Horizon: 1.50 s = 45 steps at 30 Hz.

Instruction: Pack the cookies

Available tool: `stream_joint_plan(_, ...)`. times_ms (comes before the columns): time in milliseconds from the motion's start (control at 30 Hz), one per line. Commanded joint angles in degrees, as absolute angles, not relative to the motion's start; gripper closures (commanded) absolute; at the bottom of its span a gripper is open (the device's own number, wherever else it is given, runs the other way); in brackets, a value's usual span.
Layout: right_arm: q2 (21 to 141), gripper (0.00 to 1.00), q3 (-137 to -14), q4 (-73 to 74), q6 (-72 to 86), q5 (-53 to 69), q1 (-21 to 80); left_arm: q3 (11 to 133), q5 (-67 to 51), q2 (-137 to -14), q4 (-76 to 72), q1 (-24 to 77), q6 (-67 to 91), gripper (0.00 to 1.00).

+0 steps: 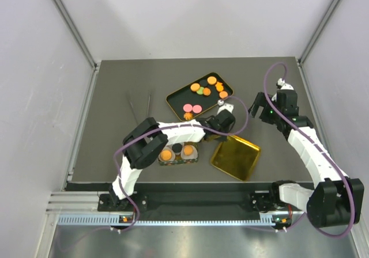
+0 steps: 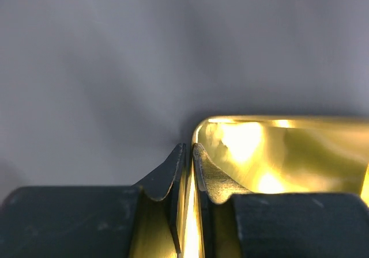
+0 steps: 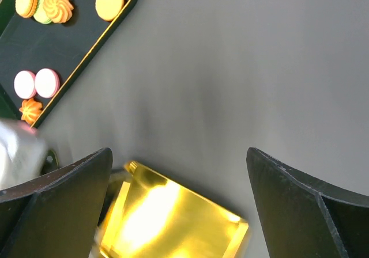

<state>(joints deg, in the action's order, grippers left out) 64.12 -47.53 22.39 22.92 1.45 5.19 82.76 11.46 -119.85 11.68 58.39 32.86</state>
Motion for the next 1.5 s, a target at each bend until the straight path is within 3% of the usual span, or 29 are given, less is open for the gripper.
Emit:
stream_joint_plan(0, 63.5, 0.00, -47.2, 20.7, 22.1, 3.2, 4.4, 83.6, 14.7, -117.7, 14.6, 53.7, 30.3, 0.85)
stream_joint_plan(400, 68.2, 0.02, -43.0, 18.5, 23.2, 6.2, 6.5, 82.1, 13.5, -115.4, 14.4, 46.3, 30.0, 0.84)
stream_joint_plan(533, 70.6, 0.16, -40.1, 16.4, 24.7, 5.5, 7.7, 81.8, 12.6, -114.9, 14.2, 45.8, 30.1, 0.79)
stream_joint_plan(800, 76.1, 0.40, -40.2, 13.4, 27.0, 2.6, 12.9, 80.4, 9.4, -110.8, 12.7, 45.7, 29.2, 0.47)
stream_joint_plan(1000, 79.9, 0.59, -38.3, 10.2, 27.8, 2.3, 13.6, 77.5, 5.5, -102.8, 11.4, 44.3, 28.9, 0.39)
stream_joint_plan(1167, 82.3, 0.69, -38.2, 7.9, 28.2, 3.6, 14.0, 75.5, 1.7, -96.6, 11.5, 43.2, 29.2, 0.38)
stream_joint_plan(1367, 84.1, 1.00, -39.7, 8.5, 27.2, 4.5, 13.5, 71.6, -4.6, -92.8, 11.0, 41.1, 28.2, 0.29)
stream_joint_plan(1467, 81.4, 1.00, -40.4, 9.6, 27.0, 7.6, 11.2, 71.2, -7.7, -92.4, 11.2, 40.4, 26.9, 0.27)
